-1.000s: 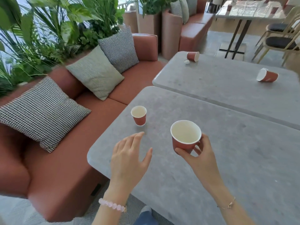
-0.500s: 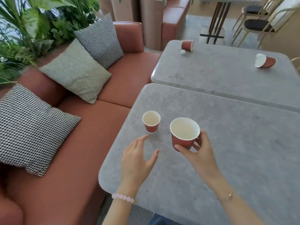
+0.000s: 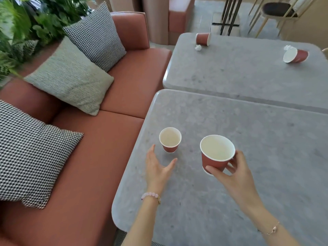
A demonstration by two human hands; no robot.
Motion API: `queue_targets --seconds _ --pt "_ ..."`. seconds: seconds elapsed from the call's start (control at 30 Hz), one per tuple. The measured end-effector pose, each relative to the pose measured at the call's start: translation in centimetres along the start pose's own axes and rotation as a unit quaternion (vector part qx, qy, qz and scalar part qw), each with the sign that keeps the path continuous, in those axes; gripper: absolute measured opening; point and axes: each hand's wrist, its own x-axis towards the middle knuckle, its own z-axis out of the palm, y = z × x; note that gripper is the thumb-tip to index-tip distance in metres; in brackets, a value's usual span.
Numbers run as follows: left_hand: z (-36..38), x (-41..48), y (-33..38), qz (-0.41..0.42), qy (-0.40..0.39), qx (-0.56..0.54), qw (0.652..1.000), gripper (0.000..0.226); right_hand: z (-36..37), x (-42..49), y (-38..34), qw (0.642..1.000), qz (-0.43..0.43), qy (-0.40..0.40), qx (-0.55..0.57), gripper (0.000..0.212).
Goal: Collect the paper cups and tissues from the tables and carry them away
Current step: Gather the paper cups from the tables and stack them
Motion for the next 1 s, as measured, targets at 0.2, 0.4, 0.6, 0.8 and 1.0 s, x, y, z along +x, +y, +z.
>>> queue_targets --seconds 0.2,0.4,0.6,0.8,1.0 --pt "1.4 2.3 -0.1 -0.047 -0.025 -0.098 0.994 0.097 0.0 0.4 -0.1 1.000 0.007 0.012 0.011 0.062" --pt "2.0 3.3 1.1 -0.022 -0.023 -0.154 0.988 0.084 -0.2 0.3 0.1 1.000 0.009 0.021 0.010 0.062" --pt "2.2 3.9 2.3 0.009 0.006 -0.139 0.990 0.064 -0.7 -0.1 0.3 0.999 0.019 0.044 0.011 0.061" --pt "1.9 3.6 3.5 0.024 0.002 -0.156 0.988 0.065 -1.5 -0.3 0.5 0.999 0.020 0.047 0.012 0.061" --pt "1.1 1.7 7.0 0.073 -0.050 -0.177 0.980 0.065 -2.2 -0.7 0.6 0.998 0.025 0.060 0.022 0.064"
